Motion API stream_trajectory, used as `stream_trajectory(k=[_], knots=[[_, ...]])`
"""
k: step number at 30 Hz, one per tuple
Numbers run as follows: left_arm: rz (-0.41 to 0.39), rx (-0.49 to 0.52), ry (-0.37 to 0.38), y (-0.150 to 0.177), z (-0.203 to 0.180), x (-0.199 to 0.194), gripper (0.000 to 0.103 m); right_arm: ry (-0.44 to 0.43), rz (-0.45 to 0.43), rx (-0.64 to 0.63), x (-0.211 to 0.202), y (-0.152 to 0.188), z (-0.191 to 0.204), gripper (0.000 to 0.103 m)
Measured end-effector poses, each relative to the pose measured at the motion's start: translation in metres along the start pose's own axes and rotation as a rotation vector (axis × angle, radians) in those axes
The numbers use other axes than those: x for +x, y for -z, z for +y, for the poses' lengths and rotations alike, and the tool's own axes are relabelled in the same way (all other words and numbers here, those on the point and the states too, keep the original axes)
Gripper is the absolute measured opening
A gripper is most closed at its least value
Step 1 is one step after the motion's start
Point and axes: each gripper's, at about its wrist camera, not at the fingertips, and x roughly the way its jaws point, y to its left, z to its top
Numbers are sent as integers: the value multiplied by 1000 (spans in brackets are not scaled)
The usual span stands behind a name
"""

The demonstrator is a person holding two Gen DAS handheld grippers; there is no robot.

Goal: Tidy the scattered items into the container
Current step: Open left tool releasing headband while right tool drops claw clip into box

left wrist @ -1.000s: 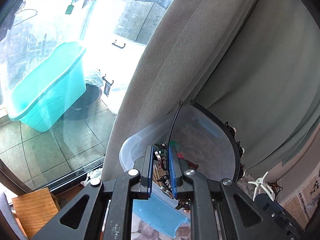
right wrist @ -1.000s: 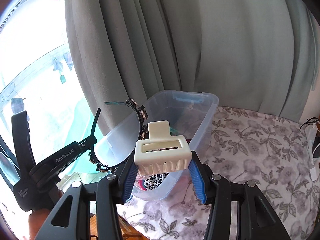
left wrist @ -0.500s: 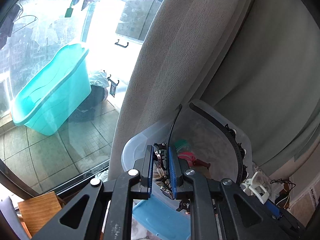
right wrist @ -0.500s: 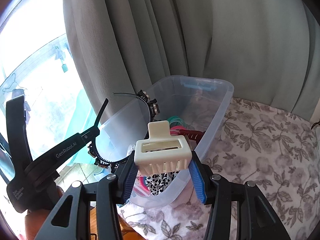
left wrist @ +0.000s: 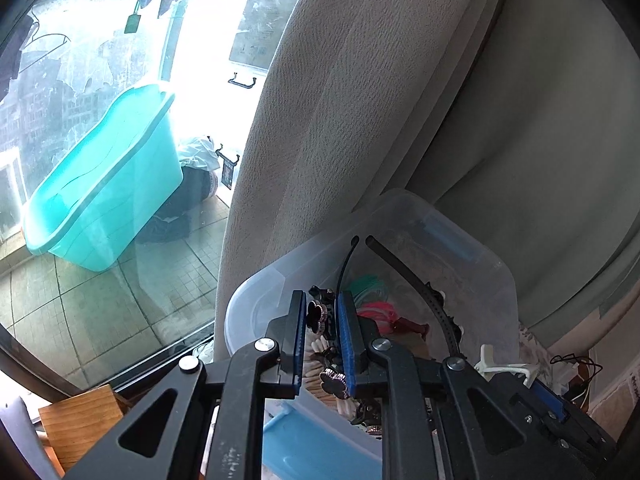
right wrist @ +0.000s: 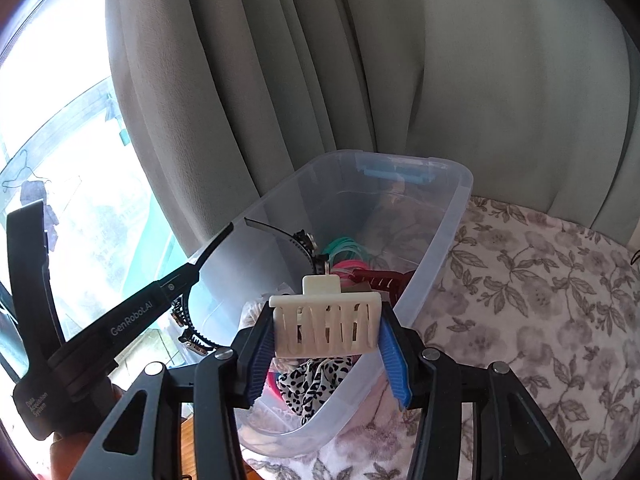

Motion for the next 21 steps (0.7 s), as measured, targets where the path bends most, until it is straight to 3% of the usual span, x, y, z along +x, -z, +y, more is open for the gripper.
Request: stream_trajectory(k=[11,15,19,21], knots=[[29,3,9,2,-7,6,17,-6,3,-28,15,-7,-1,52],[36,7,16,3,-11,4,18,-21,4,-28,15,-9,-1,58],[43,10,33,2,-14,0,30,-14,0,-31,11,-10,0,58],[48,9,39,3,-16,-2,32,-12,0,-28,8,-11,-1,58]])
